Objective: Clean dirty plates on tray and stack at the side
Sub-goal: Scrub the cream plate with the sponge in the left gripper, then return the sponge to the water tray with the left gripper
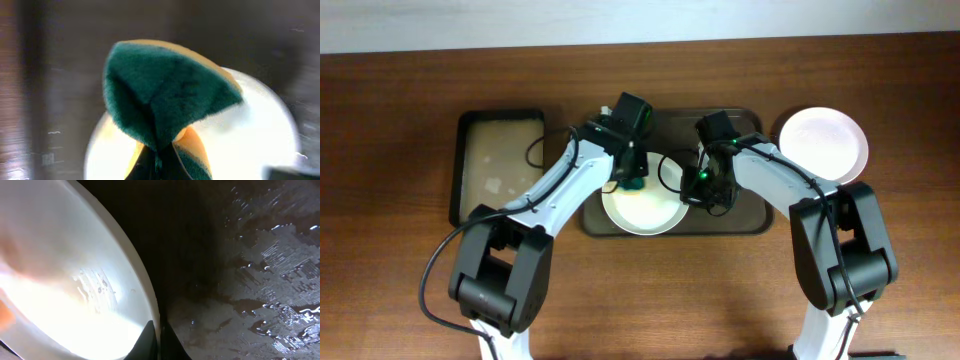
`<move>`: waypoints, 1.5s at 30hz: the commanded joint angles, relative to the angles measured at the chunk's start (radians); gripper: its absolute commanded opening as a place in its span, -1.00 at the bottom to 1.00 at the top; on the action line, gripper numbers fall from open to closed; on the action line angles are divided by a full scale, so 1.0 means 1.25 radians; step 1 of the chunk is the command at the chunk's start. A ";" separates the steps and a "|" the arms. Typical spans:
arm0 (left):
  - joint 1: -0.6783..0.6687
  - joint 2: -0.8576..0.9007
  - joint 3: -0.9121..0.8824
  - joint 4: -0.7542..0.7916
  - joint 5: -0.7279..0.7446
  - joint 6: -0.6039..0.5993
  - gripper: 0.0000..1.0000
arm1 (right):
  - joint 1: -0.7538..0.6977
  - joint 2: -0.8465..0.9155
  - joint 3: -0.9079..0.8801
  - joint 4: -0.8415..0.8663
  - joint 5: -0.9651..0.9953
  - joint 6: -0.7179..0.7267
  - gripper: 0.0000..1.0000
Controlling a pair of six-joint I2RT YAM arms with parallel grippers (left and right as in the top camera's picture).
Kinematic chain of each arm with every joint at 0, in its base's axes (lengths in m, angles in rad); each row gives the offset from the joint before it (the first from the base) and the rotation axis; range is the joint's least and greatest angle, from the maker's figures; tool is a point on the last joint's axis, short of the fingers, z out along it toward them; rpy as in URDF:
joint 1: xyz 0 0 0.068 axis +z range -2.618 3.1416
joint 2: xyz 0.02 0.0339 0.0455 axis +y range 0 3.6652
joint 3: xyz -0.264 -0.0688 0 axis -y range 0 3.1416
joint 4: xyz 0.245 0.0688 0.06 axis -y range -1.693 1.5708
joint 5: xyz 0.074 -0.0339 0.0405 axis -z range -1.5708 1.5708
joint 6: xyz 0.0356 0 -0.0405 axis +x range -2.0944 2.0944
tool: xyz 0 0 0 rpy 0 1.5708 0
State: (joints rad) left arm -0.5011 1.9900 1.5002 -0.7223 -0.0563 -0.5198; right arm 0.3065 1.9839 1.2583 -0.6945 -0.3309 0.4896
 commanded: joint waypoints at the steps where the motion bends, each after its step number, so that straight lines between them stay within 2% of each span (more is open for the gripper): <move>1: -0.037 0.010 0.015 0.022 0.105 -0.002 -1.00 | -0.009 0.027 -0.019 -0.010 0.073 -0.002 -0.92; 6: -0.052 0.082 0.015 0.027 0.055 -0.002 -1.00 | -0.009 0.027 -0.019 -0.015 0.073 -0.002 -0.92; 8: -0.048 0.108 0.015 0.015 -0.020 -0.002 -1.00 | -0.009 0.027 -0.020 -0.018 0.073 -0.002 -0.92; 14: -0.017 0.112 0.017 -0.119 -0.384 -0.002 -1.00 | -0.009 0.027 -0.019 -0.016 0.073 -0.002 -0.92; 17: 0.009 0.100 0.029 -0.177 -0.468 -0.014 -1.00 | -0.009 0.027 -0.019 -0.012 0.073 -0.002 -0.92; 18: 0.015 0.094 0.034 -0.182 -0.467 -0.015 -1.00 | -0.009 0.027 -0.019 -0.012 0.073 -0.002 -0.92; 22: 0.041 -0.009 0.049 -0.201 -0.427 -0.117 -1.00 | -0.009 0.027 -0.019 -0.009 0.073 -0.002 -0.92; 27: 0.138 -0.131 0.048 -0.187 -0.374 -0.119 -1.00 | -0.009 0.027 -0.019 -0.010 0.073 -0.002 -0.92; 32: 0.279 -0.121 0.037 -0.183 -0.216 -0.111 -1.00 | -0.009 0.027 -0.019 -0.010 0.073 -0.002 -0.92; 36: 0.367 -0.087 0.036 -0.161 -0.196 -0.109 -1.00 | -0.009 0.027 -0.019 -0.013 0.073 -0.002 -0.92; 38: 0.384 -0.052 0.036 -0.131 -0.182 -0.057 -1.00 | -0.009 0.027 -0.019 -0.013 0.073 -0.002 -0.92; 39: 0.388 -0.030 0.036 -0.106 -0.169 -0.017 -0.96 | -0.009 0.027 -0.019 -0.016 0.073 -0.002 -0.92; 40: 0.394 -0.012 0.036 -0.092 -0.167 0.004 -0.85 | -0.009 0.027 -0.020 -0.018 0.073 -0.002 -0.92; 42: 0.403 0.004 0.036 -0.080 -0.167 0.005 -0.38 | -0.009 0.027 -0.019 -0.021 0.073 -0.002 -0.92; 45: 0.406 0.000 0.043 -0.077 -0.167 0.005 0.13 | -0.009 0.027 -0.019 -0.014 0.073 -0.002 -0.92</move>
State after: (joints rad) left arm -0.0048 1.9938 1.5482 -0.8219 -0.2714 -0.5396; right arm 0.3061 1.9869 1.2594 -0.6994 -0.3374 0.4908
